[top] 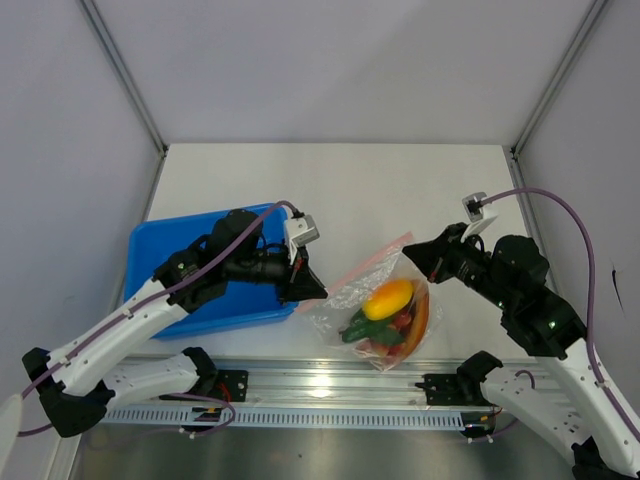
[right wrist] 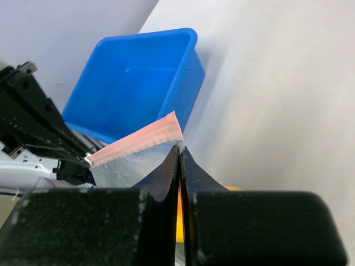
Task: Place the food in the zip-top bag and seal the zipper
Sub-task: Zip the zipper food storage bag at the center of the board.
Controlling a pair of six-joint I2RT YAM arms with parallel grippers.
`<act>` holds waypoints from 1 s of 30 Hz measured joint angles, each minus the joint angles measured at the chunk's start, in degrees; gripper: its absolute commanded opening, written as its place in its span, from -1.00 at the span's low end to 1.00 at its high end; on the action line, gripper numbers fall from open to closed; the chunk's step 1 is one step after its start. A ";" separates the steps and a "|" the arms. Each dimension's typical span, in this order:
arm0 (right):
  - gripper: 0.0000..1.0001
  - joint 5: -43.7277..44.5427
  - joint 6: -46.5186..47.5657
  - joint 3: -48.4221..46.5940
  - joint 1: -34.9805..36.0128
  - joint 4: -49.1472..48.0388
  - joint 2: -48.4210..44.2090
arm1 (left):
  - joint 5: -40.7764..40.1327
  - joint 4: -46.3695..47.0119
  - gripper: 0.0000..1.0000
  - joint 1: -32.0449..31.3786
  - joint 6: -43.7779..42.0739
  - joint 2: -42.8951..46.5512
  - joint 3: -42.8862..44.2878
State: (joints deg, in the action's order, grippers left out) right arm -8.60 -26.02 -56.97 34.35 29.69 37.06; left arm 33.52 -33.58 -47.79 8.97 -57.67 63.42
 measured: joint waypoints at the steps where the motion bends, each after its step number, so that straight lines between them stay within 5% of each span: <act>1: -1.00 0.33 0.15 -0.04 -0.28 0.04 0.24 | -0.28 -0.15 -0.99 0.09 0.02 0.63 -0.55; 25: -1.00 -1.68 0.63 -0.17 -6.97 0.04 1.01 | -6.45 -4.02 -0.99 1.29 1.88 10.43 -7.19; 30: -1.00 -2.01 0.57 -0.15 -7.56 0.00 1.36 | -7.65 -3.78 -0.46 1.33 2.91 9.49 -7.30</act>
State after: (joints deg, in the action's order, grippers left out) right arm -10.61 -25.45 -57.12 26.79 29.69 38.41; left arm 25.87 -37.36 -46.46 11.88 -48.18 56.12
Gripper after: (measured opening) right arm 0.003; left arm 0.182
